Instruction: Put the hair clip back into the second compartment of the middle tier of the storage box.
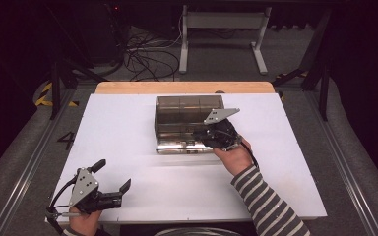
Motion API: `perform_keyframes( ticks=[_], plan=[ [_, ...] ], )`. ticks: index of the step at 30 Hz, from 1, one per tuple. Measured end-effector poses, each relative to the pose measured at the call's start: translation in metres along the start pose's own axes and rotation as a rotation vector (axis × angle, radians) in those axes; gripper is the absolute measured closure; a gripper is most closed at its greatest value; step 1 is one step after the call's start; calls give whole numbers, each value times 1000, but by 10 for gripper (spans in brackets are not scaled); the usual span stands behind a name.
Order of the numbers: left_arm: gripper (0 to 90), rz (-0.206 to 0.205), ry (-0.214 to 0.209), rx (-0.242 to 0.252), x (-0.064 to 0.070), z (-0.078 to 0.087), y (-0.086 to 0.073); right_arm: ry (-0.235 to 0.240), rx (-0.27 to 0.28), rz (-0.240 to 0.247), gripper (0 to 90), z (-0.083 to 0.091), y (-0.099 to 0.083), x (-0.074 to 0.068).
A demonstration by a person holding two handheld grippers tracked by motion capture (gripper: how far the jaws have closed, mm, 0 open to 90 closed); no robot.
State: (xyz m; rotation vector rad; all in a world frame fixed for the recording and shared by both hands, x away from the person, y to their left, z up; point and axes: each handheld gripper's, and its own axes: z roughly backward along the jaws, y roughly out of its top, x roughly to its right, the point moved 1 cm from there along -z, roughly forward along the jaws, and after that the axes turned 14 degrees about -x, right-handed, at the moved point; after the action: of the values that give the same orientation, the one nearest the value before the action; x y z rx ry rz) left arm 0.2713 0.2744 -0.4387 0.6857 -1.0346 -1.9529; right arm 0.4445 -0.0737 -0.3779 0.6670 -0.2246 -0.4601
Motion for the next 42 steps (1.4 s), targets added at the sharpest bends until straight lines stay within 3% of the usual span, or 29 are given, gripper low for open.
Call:
perform_keyframes(
  ticks=[15, 27, 42],
  plan=[
    [21, -1, -2, -1, 0, 0, 0, 7, -15, 0, 760, -12, 2, 0],
    [21, -3, -3, -4, 0, 0, 0, 15, -70, 7, 759, -29, 1, -1],
    [21, -3, -5, -2, 0, 0, 0, -7, -133, 7, 759, -45, 0, 0]
  ],
)
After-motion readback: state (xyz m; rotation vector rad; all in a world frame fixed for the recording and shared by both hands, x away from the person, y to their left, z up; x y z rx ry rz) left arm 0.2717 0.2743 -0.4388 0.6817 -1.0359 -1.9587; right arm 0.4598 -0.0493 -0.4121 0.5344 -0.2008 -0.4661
